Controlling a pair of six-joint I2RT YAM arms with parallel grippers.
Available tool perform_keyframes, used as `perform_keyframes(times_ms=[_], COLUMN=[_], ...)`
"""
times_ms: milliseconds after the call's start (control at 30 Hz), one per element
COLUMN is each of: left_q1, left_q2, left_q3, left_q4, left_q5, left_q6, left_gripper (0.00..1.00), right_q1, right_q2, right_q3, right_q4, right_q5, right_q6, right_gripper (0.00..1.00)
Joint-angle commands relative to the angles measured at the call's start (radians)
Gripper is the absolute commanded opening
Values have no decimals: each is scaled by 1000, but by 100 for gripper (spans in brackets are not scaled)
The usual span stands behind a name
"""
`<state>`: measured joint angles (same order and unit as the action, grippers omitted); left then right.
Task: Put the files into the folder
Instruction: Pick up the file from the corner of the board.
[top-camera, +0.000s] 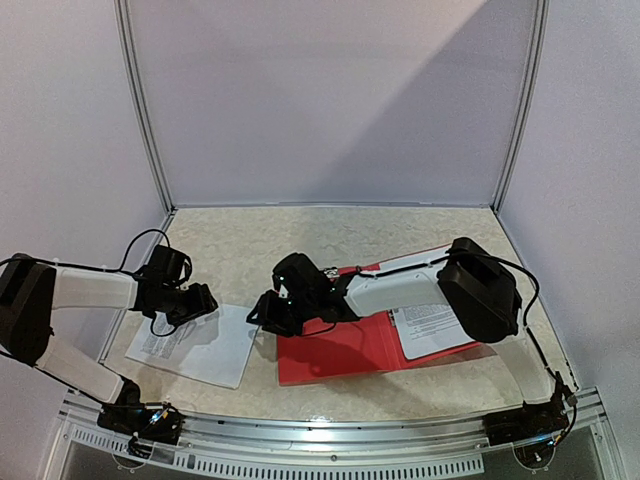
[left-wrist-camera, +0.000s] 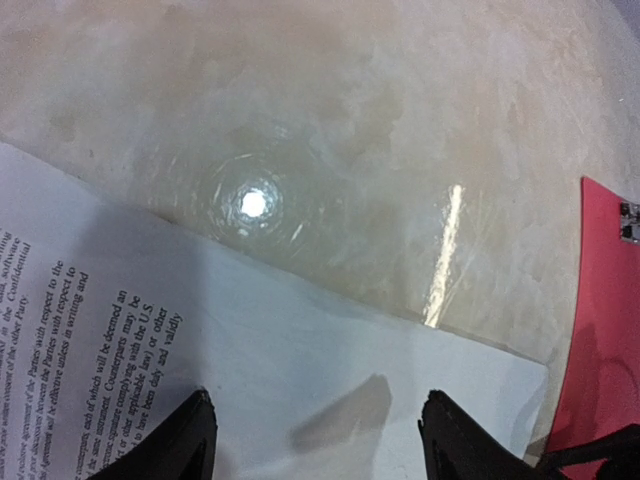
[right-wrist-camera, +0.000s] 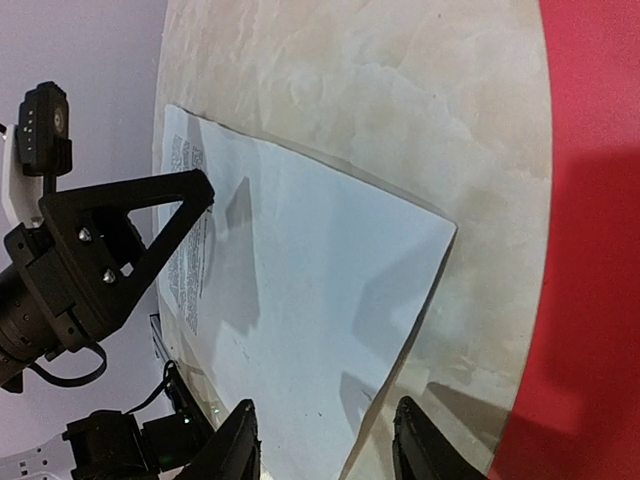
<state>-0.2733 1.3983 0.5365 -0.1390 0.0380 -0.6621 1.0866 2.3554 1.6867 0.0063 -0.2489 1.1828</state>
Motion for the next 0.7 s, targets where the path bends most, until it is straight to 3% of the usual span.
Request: perform_keyframes(times_ms=[0,667], left_q1=[10,10], left_q2=[5,16], left_q3=[-28,-37], left_q4=[-39,-21], left_q5=[33,48], left_q6=[1,2], left_gripper=[71,71], right_q1=[8,7], right_q2=[62,57], right_q3=[42,36], right_q4=[-58,47], right_q5=[17,20], right_q6=[20,-16], right_gripper=[45,44])
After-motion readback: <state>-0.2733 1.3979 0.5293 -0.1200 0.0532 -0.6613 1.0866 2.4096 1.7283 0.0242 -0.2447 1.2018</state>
